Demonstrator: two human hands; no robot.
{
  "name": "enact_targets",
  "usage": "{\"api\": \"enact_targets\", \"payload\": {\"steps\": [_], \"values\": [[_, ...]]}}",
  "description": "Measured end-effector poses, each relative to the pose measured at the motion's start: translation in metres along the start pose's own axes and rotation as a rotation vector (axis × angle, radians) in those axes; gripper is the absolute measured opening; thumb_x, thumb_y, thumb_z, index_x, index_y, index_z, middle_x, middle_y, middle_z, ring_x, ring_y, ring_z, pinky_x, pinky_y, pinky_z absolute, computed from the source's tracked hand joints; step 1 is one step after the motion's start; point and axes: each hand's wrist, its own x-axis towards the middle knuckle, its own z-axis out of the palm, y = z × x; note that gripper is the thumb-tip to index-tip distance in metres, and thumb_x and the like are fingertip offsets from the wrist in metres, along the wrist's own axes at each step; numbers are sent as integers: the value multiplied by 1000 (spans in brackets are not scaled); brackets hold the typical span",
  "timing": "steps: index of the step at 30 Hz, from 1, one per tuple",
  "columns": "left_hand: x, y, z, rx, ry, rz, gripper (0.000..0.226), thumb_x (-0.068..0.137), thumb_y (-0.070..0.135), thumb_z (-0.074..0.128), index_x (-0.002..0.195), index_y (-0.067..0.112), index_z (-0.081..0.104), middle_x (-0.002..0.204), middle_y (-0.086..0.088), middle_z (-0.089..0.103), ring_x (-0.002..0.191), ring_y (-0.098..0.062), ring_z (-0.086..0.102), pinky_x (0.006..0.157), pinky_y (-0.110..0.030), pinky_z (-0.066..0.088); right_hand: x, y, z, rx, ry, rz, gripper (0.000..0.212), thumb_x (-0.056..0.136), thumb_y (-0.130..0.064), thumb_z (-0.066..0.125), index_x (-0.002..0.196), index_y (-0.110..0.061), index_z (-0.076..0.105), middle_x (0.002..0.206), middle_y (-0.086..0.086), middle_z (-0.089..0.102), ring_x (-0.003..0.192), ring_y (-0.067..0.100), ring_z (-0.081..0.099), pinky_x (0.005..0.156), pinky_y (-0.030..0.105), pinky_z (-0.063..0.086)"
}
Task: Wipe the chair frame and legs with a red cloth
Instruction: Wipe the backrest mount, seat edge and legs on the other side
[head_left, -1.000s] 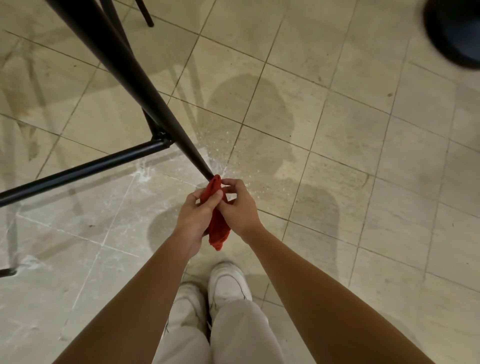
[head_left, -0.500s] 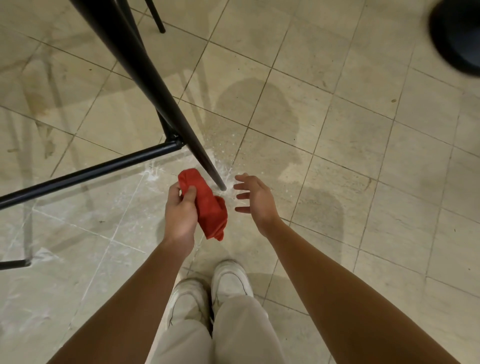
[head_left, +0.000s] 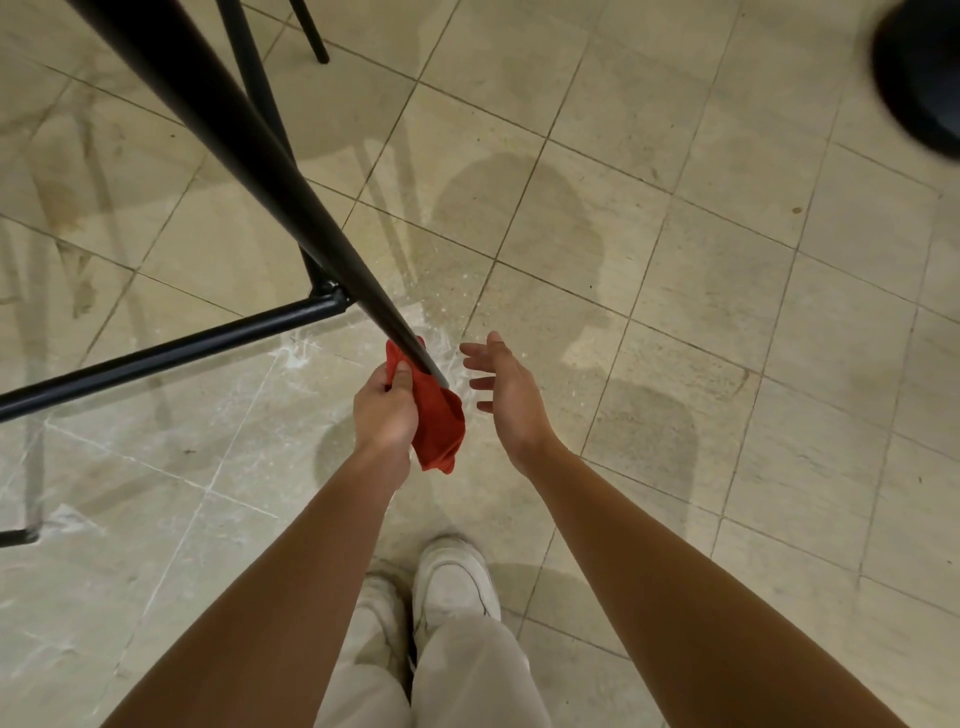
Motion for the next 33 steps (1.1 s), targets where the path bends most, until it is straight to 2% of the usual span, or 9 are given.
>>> {"api": "enact_targets", "payload": {"steps": [4, 10, 16, 25, 30, 33], "values": [[-4, 2, -1, -90, -29, -74, 29, 100, 28, 42, 125, 19, 55, 119, -6, 63, 112, -25, 58, 103, -46, 43, 1, -5, 1, 4, 4, 5, 46, 100, -45, 25, 114, -22, 62, 121, 1, 59, 106, 18, 54, 94, 34, 42], [-34, 14, -12, -199, -40, 29, 19, 100, 22, 44, 103, 23, 62, 111, -7, 67, 107, -21, 62, 101, -41, 46, -17, -22, 18, -29, -51, -50, 52, 100, -48, 22, 118, -20, 62, 123, 1, 58, 112, 18, 52, 100, 34, 38], [-70, 38, -23, -200, -32, 133, 23, 98, 12, 46, 96, 26, 64, 102, -1, 69, 102, -15, 63, 100, -38, 46, -42, -53, 20, -49, -67, -94, 50, 99, -48, 24, 118, -22, 62, 126, -3, 58, 117, 15, 51, 105, 36, 36], [-117, 62, -26, -237, 55, 274, 19, 96, 15, 51, 95, 26, 67, 99, 0, 69, 98, -17, 65, 96, -41, 50, -82, -86, 13, -49, -83, -167, 44, 98, -50, 27, 112, -27, 62, 131, 0, 55, 121, 17, 49, 107, 42, 38], [-109, 59, -20, -146, 83, 216, 17, 95, 16, 54, 86, 25, 66, 87, 1, 68, 91, -20, 65, 92, -42, 52, -86, -82, 5, -102, -71, -154, 43, 99, -48, 28, 116, -28, 62, 131, -1, 54, 121, 16, 48, 108, 41, 35], [-105, 60, -21, -101, 65, 156, 15, 95, 18, 54, 89, 26, 65, 93, -3, 69, 94, -23, 65, 92, -44, 52, -89, -78, 0, -131, -74, -134, 43, 99, -48, 28, 119, -27, 60, 131, 0, 53, 120, 15, 47, 103, 33, 36]]}}
